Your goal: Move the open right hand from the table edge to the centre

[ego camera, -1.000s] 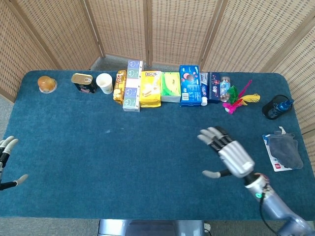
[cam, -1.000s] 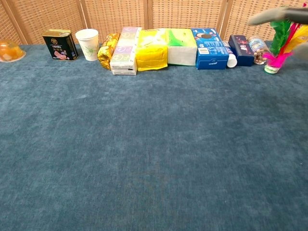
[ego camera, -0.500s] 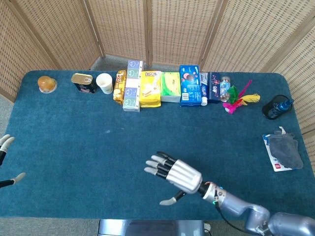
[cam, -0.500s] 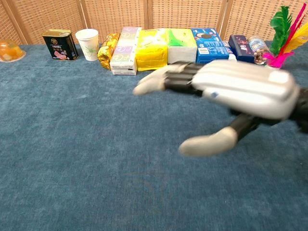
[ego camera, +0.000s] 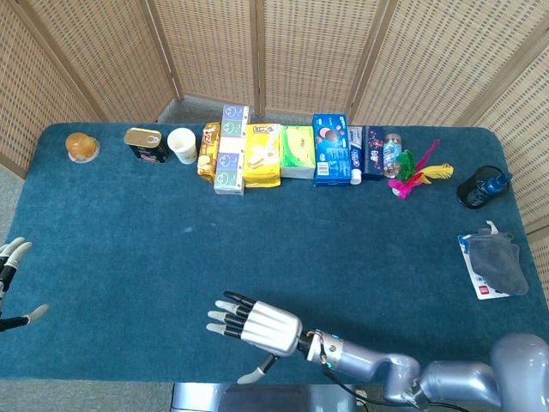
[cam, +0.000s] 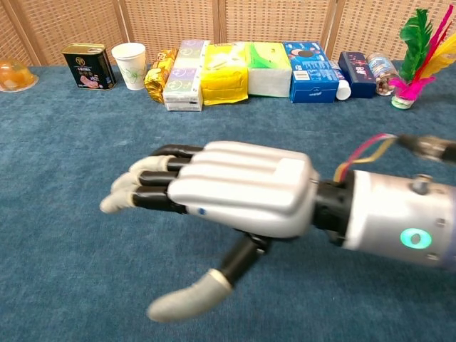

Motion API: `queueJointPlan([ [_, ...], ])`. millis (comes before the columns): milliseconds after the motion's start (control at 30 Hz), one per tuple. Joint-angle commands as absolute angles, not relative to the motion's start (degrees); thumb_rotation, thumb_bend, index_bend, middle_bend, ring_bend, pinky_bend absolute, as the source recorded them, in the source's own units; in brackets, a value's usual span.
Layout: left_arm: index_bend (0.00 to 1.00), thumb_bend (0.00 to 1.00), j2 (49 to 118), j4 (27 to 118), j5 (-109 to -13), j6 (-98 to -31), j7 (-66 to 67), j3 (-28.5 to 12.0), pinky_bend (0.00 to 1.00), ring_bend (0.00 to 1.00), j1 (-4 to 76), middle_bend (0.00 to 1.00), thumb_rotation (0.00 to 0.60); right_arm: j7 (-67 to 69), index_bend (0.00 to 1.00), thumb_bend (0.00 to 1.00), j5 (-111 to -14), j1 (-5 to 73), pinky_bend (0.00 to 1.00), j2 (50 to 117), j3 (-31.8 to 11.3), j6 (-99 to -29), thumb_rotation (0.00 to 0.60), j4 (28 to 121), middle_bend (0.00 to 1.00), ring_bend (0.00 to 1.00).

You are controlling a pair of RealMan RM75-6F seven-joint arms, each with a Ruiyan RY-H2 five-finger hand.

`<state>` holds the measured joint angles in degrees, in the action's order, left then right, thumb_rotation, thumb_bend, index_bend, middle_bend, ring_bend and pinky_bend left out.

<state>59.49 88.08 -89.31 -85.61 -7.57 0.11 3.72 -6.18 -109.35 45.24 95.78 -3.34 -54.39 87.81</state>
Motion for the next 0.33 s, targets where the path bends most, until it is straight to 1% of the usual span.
queueJointPlan([
  [33,0.0,0.03,59.6,88.1,-89.4,-85.5,-7.4,0.2,0.0,0.0,3.8,0.0,0.544,-6.5,0.08,0.0,-107.5,46.4,0.0,97.3,-4.6,-53.8,0.0,86.8,0.0,0.0],
  [333,0.0,0.03,59.4,87.9,-89.3,-85.5,-8.1,0.2,0.0,0.0,3.7,0.0,0.54,-7.7,0.08,0.0,-106.1,46.8,0.0,98.1,-4.5,-56.1,0.0,86.1,0.0,0.0],
])
